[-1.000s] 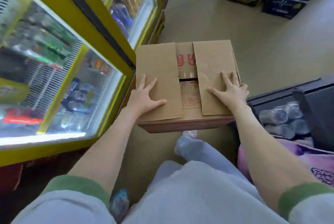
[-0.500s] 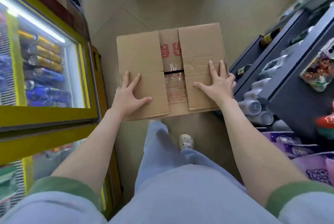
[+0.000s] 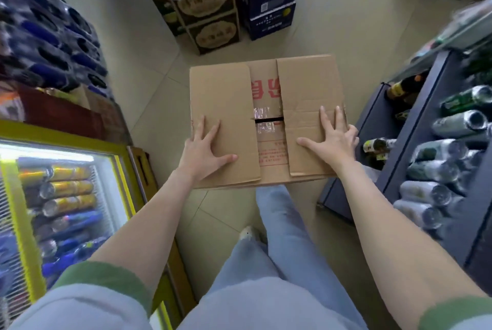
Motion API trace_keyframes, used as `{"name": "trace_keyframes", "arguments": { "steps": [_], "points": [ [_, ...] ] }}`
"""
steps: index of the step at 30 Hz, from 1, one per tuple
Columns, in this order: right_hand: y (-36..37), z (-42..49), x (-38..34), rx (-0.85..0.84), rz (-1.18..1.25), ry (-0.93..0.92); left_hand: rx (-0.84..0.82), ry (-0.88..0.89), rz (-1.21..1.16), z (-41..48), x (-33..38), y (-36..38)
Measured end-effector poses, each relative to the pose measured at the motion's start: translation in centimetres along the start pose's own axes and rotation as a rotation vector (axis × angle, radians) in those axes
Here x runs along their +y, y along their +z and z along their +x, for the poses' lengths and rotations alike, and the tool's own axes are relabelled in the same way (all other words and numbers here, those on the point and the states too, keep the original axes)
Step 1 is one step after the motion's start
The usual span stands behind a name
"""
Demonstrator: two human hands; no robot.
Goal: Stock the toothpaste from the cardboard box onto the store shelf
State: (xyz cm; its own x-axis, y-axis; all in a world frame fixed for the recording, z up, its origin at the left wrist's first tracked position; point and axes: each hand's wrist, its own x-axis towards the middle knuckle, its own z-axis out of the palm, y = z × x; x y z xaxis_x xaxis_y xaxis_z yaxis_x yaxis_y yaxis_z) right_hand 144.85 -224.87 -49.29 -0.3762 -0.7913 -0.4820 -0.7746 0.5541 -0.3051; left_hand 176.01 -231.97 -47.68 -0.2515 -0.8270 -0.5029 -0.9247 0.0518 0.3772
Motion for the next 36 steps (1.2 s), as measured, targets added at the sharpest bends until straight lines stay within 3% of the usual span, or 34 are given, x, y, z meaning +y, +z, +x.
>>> {"name": "trace_keyframes", "arguments": {
  "steps": [9,20,26,29,32,34,36],
  "points": [
    [-0.4,24.2,-3.4,-0.071,0.024,-0.021,0.032,-0.059,-0.019,23.3,1.1,-1.2],
    [10.4,51.8,-6.7,-0.114,0.025,-0.096,0.092,-0.088,-0.006,49.9,-5.6,3.9],
    [13.7,58.0,-9.6,-0.110,-0.062,-0.151,0.078,-0.148,0.034,55.2,-9.3,5.5],
    [12.7,59.4,-11.1,-0.164,-0.138,-0.183,-0.028,-0.201,0.092,56.4,-9.4,5.3],
    [11.3,58.8,-12.2,-0.244,-0.167,-0.104,-0.135,-0.321,0.198,56.6,-7.8,4.2],
    [8.1,56.7,-13.9,-0.248,-0.006,-0.076,-0.142,-0.421,0.235,56.5,-5.0,2.7],
    [2.6,53.9,-15.9,-0.179,0.440,-0.086,-0.180,-0.421,0.208,56.1,-1.5,0.5]
  ]
}}
